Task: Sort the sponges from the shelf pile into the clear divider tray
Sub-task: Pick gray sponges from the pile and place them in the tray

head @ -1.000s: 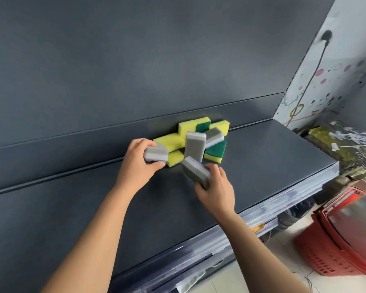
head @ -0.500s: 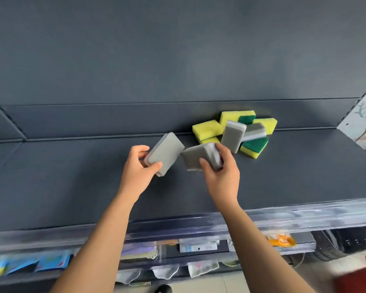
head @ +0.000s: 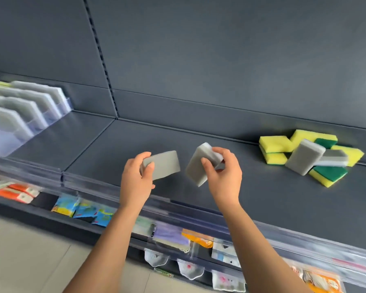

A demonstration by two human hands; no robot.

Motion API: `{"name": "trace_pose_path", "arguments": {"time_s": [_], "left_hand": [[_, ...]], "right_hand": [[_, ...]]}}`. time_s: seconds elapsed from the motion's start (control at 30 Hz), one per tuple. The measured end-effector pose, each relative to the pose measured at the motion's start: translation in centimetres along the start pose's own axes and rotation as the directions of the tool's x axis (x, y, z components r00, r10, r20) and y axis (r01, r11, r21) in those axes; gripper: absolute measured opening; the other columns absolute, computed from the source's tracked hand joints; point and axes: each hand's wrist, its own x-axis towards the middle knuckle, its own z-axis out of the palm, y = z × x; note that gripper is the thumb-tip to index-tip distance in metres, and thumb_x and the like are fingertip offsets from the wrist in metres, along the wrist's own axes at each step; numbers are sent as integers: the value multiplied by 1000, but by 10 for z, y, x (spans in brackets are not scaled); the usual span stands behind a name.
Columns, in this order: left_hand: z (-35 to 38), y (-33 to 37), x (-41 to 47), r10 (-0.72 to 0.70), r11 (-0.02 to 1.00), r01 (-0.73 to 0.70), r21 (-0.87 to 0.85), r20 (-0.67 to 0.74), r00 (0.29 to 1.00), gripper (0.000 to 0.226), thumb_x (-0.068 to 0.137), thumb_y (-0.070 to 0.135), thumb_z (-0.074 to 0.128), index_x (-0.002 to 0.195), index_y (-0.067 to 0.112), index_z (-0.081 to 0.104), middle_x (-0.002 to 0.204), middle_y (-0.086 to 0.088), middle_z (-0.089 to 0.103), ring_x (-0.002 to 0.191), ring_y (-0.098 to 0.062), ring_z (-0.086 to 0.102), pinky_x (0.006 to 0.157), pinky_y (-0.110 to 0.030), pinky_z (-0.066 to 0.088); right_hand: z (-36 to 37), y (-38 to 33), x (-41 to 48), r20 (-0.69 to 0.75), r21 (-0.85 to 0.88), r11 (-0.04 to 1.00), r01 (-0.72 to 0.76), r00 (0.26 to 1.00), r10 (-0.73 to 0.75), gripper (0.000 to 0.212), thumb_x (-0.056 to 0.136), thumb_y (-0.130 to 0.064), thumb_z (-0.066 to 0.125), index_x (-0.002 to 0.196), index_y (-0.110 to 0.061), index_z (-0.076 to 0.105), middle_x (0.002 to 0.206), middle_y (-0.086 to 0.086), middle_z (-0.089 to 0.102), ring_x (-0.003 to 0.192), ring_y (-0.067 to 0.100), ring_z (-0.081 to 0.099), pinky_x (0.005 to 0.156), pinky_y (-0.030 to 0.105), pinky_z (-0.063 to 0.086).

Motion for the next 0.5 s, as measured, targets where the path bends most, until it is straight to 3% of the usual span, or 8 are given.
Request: {"name": "trace_pose_path", "arguments": {"time_s": [0.07,0.13,0.27,0.5], "left_hand": [[-25,-14,1,7,999,-5,39,-52,999,33,89,21,57,121,25,49,110,1,50,93,-25,57,65,-41,57],[-50,-26,3,-17,998,24,62,-102,995,41,85,22,63,122,21,45,108,3,56,90,-23,58,75,-37,50],[-104,-44,7,-44,997,54,58,-157,987,32,84,17,65,112,17,48,102,5,56,92,-14,53,74,-25,38],[-200,-87,21,-46,999,48,3,-221,974,26,86,15,62,109,23,55,105,4,61,96,-13,56,80,-24,43]], "right_hand": [[23,-12,-6,40,8,999,32,999,-32,23,82,-24,69,103,-29,60,95,-13,54,84,13,54,74,30,48],[46,-26,-12,76,19,998,56,995,-57,23,82,-22,69,103,-29,61,95,-13,53,81,14,54,72,27,46],[97,-58,-29,154,43,994,104,982,-110,23,82,-19,69,104,-25,63,97,-12,53,82,15,55,68,19,42],[186,-114,-67,248,95,977,192,946,-210,25,82,-18,69,106,-23,66,100,-11,54,89,14,56,75,27,48]]}}
